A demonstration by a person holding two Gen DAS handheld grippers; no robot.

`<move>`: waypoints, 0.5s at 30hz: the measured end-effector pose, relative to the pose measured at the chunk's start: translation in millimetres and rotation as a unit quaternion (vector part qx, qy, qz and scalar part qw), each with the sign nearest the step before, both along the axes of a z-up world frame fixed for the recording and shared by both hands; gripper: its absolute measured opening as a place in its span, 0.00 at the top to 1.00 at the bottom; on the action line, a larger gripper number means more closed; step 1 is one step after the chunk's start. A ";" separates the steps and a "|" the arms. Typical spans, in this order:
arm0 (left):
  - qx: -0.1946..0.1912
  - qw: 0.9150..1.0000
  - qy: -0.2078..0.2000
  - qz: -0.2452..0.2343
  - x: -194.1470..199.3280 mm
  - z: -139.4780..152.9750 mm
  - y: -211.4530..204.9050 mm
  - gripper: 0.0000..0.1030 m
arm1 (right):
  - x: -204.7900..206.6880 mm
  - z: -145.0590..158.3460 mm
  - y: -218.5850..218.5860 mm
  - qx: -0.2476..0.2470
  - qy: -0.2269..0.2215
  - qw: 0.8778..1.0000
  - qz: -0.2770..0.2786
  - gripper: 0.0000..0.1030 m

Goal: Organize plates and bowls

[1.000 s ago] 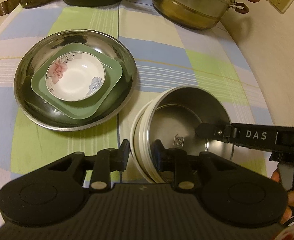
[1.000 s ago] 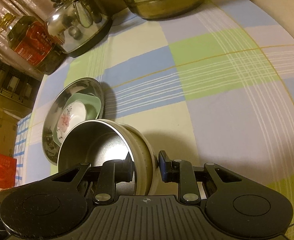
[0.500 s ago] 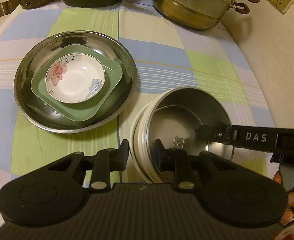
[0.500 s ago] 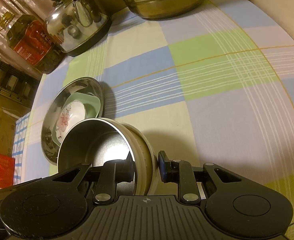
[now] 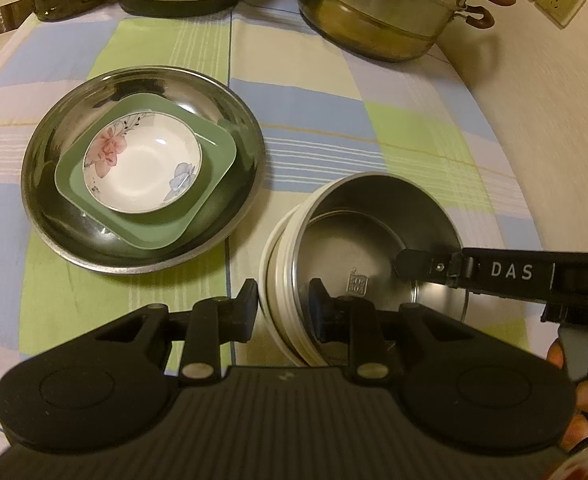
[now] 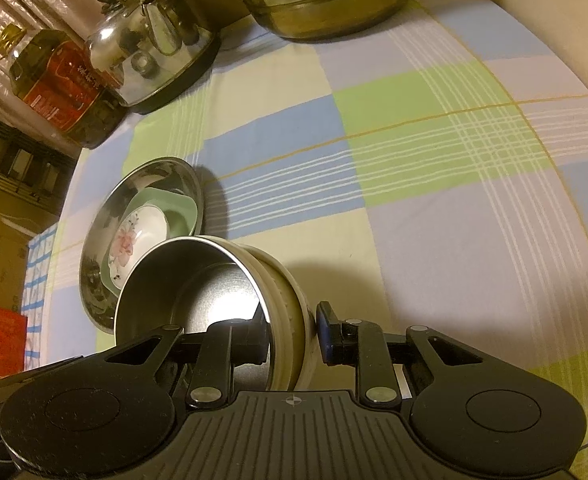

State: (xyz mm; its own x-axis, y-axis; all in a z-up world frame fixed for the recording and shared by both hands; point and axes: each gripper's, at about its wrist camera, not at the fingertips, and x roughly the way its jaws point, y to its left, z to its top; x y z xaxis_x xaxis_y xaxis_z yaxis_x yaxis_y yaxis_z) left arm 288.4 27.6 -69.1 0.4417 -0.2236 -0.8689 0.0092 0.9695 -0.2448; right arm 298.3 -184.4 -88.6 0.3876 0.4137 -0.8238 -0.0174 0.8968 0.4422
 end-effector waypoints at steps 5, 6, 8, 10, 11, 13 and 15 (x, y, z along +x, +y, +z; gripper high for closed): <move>-0.003 1.000 -0.004 0.000 1.3 4.9 -0.5 0.77 | 1.5 6.6 -1.3 -0.002 -0.003 1.000 -0.001 0.77; -0.004 1.000 -0.005 0.001 1.4 6.3 -0.3 0.77 | 2.0 8.2 -1.3 -0.002 -0.003 1.000 -0.001 0.77; -0.004 1.000 -0.008 0.002 2.2 9.1 0.5 0.77 | 3.0 11.7 -0.8 -0.003 -0.005 1.000 0.000 0.77; -0.005 1.000 -0.011 0.003 3.1 11.7 2.3 0.77 | 3.6 15.0 0.4 -0.003 -0.006 1.000 0.000 0.77; -0.006 1.000 -0.012 0.004 3.9 13.4 3.7 0.77 | 4.3 17.1 1.4 -0.003 -0.007 1.000 0.001 0.77; -0.007 1.000 -0.014 0.007 4.4 16.3 7.1 0.77 | 6.7 21.1 4.9 -0.005 -0.011 1.000 0.005 0.77; -0.007 1.000 -0.017 0.010 5.8 19.1 10.9 0.77 | 9.2 24.7 8.6 -0.005 -0.013 1.000 0.009 0.77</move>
